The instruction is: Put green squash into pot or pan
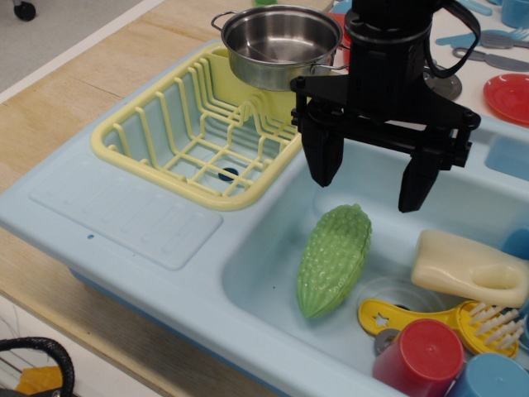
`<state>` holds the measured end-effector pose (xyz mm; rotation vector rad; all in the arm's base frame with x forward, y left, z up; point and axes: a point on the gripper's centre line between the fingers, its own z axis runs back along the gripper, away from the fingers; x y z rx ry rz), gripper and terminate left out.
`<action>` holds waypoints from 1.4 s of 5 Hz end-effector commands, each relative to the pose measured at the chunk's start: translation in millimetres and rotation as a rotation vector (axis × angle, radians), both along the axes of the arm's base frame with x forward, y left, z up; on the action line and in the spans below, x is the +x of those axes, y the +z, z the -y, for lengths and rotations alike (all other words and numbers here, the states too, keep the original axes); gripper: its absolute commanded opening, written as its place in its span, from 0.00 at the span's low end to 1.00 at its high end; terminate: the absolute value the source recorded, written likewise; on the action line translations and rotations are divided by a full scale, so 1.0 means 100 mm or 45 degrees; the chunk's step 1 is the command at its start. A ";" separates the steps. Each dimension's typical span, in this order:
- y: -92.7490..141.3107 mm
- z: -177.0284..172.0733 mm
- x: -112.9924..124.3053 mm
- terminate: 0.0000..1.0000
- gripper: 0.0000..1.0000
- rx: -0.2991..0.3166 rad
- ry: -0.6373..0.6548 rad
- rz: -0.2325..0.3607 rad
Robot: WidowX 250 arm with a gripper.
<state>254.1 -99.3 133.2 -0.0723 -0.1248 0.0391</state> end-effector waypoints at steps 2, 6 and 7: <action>-0.19 -0.03 -0.08 0.00 1.00 0.018 0.051 0.027; -0.74 -0.09 -0.09 0.00 0.00 -0.140 0.091 0.058; -0.85 -0.08 -0.12 0.00 0.00 -0.176 0.090 0.048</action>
